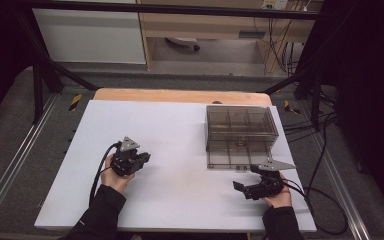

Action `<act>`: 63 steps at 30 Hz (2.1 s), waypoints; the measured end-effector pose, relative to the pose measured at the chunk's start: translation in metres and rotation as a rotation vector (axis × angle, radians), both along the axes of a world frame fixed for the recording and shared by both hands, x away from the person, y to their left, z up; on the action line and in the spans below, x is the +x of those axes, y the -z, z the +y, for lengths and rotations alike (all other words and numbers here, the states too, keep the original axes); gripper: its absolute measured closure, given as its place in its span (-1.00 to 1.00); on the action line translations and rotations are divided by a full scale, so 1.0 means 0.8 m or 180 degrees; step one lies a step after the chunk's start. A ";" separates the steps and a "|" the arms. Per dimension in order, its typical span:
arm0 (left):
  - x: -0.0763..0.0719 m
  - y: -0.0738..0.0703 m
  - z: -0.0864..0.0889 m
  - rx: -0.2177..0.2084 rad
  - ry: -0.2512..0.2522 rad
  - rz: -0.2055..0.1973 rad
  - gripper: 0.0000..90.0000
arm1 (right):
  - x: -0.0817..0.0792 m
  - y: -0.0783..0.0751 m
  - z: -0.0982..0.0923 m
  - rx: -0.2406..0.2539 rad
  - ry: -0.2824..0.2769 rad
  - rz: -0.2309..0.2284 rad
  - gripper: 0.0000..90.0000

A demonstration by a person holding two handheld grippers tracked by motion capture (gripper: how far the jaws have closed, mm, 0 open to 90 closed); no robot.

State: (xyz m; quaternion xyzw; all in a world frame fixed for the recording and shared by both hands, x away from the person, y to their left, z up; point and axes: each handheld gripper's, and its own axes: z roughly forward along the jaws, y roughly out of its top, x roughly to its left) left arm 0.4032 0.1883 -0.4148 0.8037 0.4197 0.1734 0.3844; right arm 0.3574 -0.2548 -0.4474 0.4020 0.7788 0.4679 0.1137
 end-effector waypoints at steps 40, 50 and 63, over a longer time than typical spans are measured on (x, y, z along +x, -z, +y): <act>0.011 -0.011 -0.115 -0.0142 0.0437 0.0025 0.86 | 0.000 0.001 0.000 -0.0018 -0.0006 -0.0008 -0.99; 0.017 -0.014 -0.138 -0.0182 0.0484 0.0039 0.86 | 0.000 0.000 0.000 -0.0018 -0.0006 -0.0012 -0.99; 0.019 -0.017 -0.169 -0.0198 0.0604 0.0032 0.86 | 0.000 0.000 0.000 -0.0014 -0.0009 -0.0011 -0.99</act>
